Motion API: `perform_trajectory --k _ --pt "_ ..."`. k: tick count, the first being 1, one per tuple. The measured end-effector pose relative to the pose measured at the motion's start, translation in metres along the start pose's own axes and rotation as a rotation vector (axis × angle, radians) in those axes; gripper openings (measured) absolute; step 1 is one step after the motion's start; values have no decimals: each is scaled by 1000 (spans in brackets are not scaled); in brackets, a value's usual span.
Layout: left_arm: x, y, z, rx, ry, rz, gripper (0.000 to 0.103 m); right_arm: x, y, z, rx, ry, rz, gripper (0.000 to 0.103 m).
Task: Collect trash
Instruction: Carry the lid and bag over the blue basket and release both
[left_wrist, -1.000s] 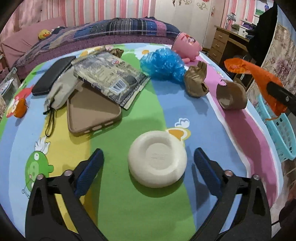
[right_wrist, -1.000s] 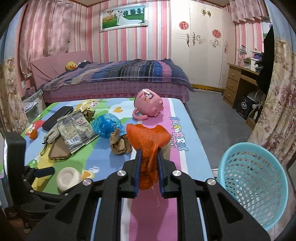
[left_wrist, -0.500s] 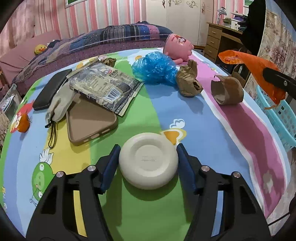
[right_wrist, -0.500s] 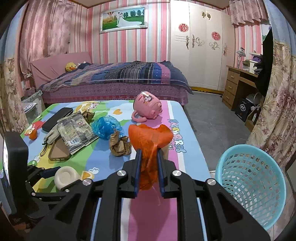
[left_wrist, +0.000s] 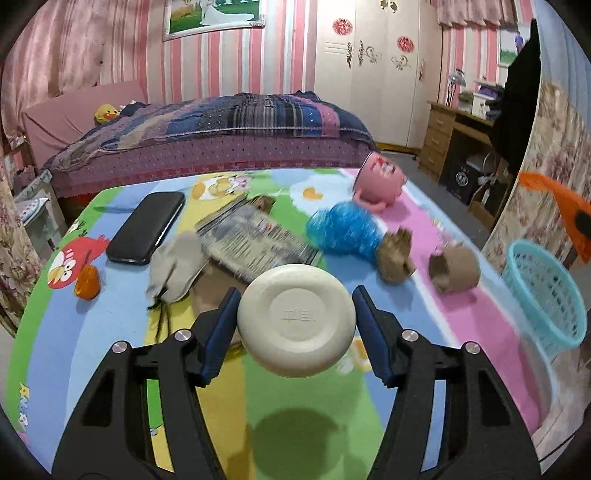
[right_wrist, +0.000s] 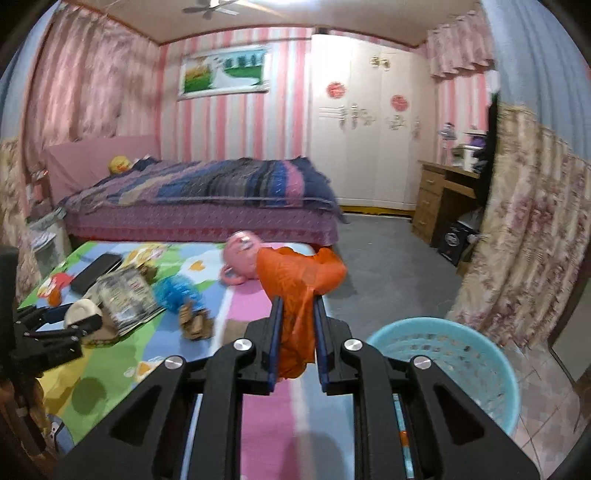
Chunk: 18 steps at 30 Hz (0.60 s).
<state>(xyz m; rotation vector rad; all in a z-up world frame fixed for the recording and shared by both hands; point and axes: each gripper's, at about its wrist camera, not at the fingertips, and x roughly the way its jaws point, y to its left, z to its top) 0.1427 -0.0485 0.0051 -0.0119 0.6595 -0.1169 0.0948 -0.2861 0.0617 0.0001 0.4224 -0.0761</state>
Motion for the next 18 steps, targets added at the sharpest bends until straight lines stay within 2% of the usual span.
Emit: perform_trajectory --k 4,7,11,18 --pt "-2 -23 13 27 -14 -35 61 -4 -35 -2 32 12 -83 17" --pt "-4 -54 24 100 -45 -46 61 -6 -63 -5 43 36 -149 17" --pt "-8 -100 39 164 -85 -110 61 -10 -98 -12 88 62 -224 17" --pt "2 -180 36 240 -87 -220 61 -1 -146 -28 188 91 -276 17"
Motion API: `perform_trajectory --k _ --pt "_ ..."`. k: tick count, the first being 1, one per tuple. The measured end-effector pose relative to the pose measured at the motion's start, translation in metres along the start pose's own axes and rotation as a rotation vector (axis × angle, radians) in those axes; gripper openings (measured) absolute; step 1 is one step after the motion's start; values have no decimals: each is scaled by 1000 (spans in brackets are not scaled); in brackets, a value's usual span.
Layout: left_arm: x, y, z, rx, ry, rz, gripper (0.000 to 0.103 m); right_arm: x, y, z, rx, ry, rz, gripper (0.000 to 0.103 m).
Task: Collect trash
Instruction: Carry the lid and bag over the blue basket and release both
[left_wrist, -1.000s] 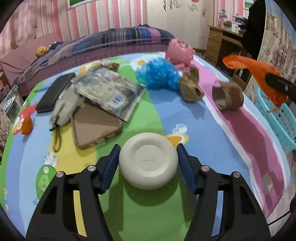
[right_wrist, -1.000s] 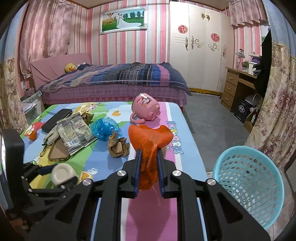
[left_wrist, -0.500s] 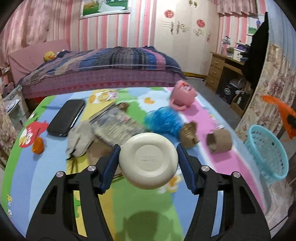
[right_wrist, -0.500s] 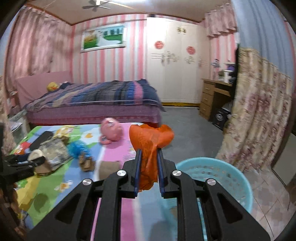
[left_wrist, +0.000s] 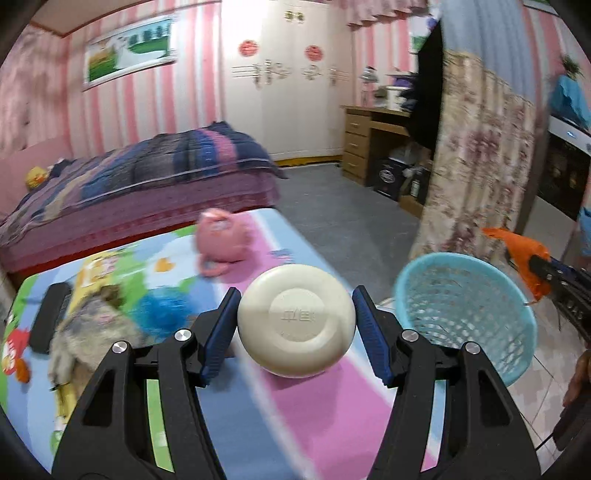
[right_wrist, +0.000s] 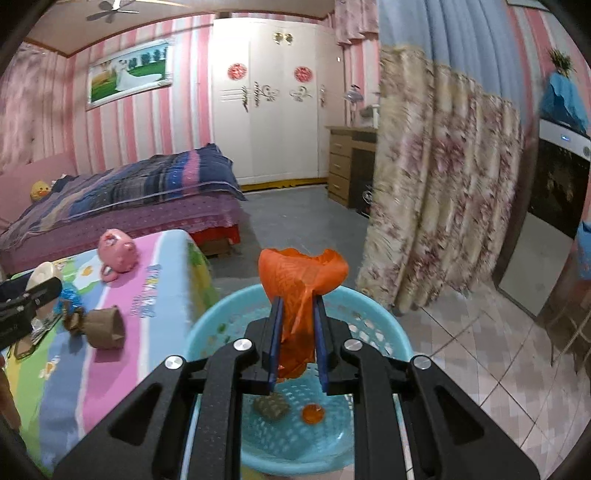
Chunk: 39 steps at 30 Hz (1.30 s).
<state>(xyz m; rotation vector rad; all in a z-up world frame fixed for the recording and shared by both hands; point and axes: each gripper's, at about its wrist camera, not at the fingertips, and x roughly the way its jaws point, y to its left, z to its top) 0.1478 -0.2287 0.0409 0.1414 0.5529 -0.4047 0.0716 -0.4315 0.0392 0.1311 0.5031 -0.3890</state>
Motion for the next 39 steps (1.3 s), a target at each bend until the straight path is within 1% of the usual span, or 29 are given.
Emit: perform_trajectory --k 4,10,14,18,22,25,27,29,31,35,39 --pt "18 -37 0 47 14 -44 61 10 -24 -5 53 19 -15 17" --pt "49 -85 -6 97 76 -120 61 16 -34 -8 73 32 -36 16" --pt "65 -106 -9 135 103 -135 61 18 -36 -10 79 41 -46 16" --pt "78 -119 -6 135 131 -159 61 20 -40 -12 91 55 -57 16" --pt "87 -125 -3 136 145 -158 61 22 -42 -15 101 63 -59 16" --pt "93 -130 -3 162 165 -158 61 22 -42 -15 103 63 -58 16" --pt "93 -130 -4 173 166 -149 68 22 -43 -15 103 63 -59 16" --pt "92 -126 -2 171 152 -129 79 22 -43 -15 102 64 -59 16" --pt "89 -119 2 161 139 -112 84 23 -43 -16 103 66 -60 16" --pt "81 -102 7 141 106 -67 90 25 -43 -17 104 75 -59 17" --pt "73 -79 10 102 83 -18 92 30 -39 -18 92 89 -55 17"
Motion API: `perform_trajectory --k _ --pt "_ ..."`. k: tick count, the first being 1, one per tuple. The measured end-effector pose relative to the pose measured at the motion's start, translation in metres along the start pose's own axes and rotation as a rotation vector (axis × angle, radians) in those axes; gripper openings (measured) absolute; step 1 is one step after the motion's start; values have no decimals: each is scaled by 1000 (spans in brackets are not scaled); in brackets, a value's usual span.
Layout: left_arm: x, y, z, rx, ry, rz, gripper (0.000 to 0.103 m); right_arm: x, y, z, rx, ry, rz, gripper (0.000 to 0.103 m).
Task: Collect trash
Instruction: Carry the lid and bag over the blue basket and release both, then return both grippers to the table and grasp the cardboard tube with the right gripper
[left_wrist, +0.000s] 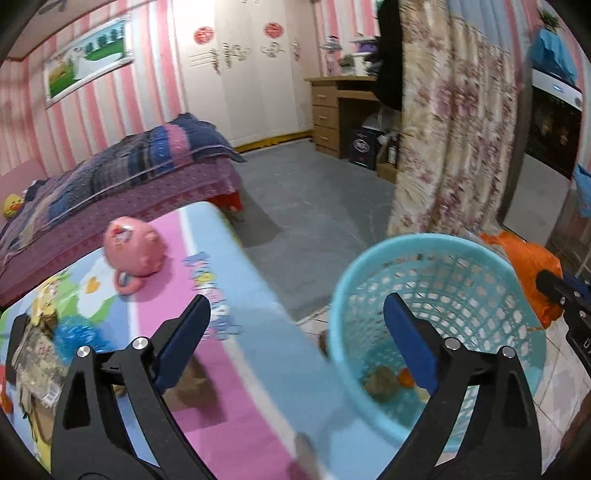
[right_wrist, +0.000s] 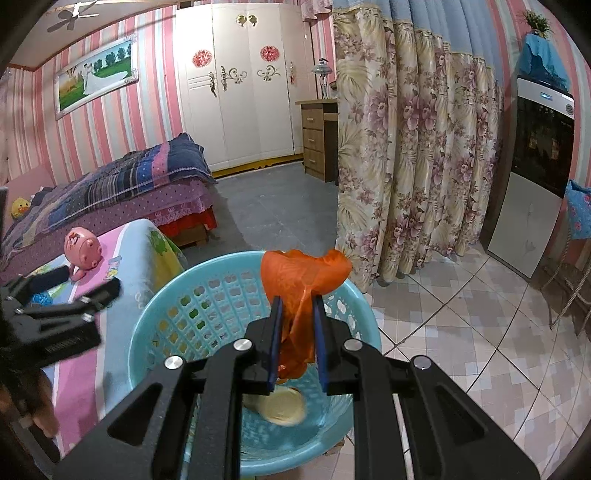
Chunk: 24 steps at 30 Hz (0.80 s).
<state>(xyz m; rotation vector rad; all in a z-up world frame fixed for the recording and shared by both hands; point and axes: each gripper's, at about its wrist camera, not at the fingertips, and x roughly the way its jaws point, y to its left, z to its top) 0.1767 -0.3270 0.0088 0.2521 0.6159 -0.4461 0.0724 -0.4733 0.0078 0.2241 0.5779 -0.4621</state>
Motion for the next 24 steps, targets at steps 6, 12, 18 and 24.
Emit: perform_trajectory --k 6,12,18,24 --pt "-15 36 -12 -38 -9 55 95 12 16 0 -29 17 13 17" --pt "-35 77 -25 -103 3 93 95 20 27 3 -30 -1 -8 18" --pt "-61 108 -34 -121 -20 153 95 20 30 3 -17 -31 -40 71" --pt "-92 150 -43 -167 -37 218 97 3 37 6 -22 -88 -48 88"
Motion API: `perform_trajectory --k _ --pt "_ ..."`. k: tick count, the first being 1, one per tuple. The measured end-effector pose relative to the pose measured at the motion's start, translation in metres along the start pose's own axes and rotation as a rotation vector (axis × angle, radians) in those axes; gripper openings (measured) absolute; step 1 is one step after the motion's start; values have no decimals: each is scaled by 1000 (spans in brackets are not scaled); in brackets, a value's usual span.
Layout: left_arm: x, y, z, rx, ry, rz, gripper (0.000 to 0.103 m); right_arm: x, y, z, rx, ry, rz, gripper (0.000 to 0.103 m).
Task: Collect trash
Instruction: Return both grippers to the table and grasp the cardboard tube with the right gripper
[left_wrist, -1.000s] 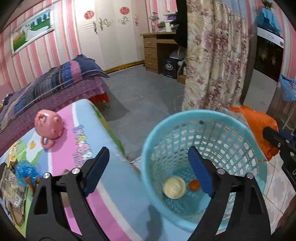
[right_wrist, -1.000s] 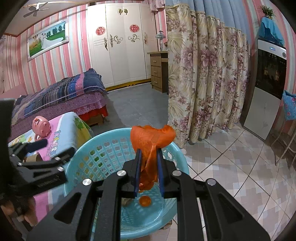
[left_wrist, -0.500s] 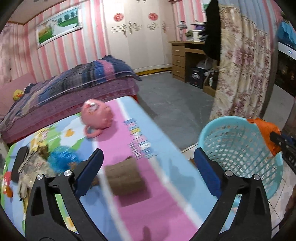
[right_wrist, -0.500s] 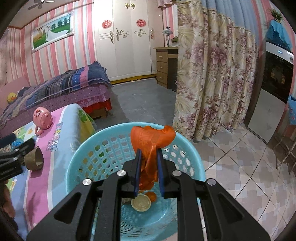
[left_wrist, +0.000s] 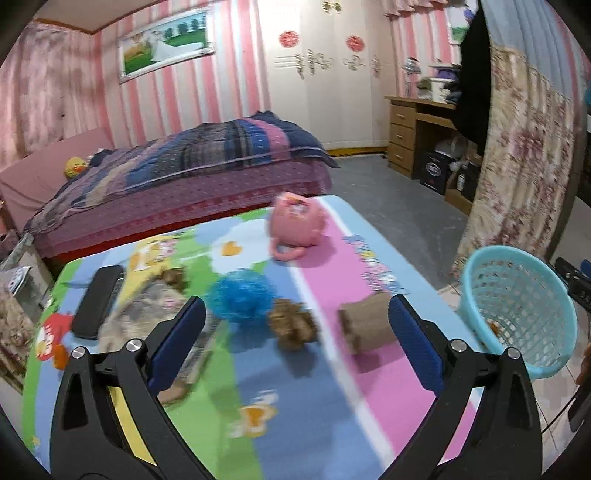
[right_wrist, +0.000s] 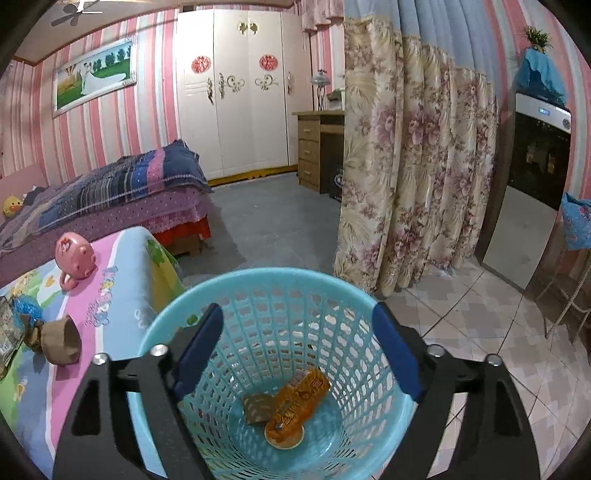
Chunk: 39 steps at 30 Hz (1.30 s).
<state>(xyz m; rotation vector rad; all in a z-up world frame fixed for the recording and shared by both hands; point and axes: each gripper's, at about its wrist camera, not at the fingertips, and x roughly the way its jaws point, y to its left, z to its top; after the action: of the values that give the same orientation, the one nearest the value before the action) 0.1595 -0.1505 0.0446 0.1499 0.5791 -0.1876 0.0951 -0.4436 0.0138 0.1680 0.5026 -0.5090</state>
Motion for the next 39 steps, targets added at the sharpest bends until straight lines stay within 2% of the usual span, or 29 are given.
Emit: perform_trajectory --k 4,10,15,21,27,31,36,39 --pt "-10 33 -6 -40 -7 52 97 -8 10 7 -20 -19 40 90" --pt "-12 81 -23 -101 12 128 97 -17 44 8 -89 1 130 90" --pt "-9 117 -35 -147 19 176 97 -31 86 7 -143 -5 219 90" --pt "1 153 -51 -124 39 229 97 -42 144 -7 -229 12 300 90" --pt "18 187 -68 -218 106 170 97 -41 191 -19 -262 23 345 90" --pt "29 191 -74 -207 126 200 97 -35 208 -24 -278 40 355 90" --pt "39 193 -75 -251 144 161 97 -20 220 -28 -312 59 343 90" --pt "46 184 -72 -230 148 159 97 -8 221 -32 -297 103 355 90"
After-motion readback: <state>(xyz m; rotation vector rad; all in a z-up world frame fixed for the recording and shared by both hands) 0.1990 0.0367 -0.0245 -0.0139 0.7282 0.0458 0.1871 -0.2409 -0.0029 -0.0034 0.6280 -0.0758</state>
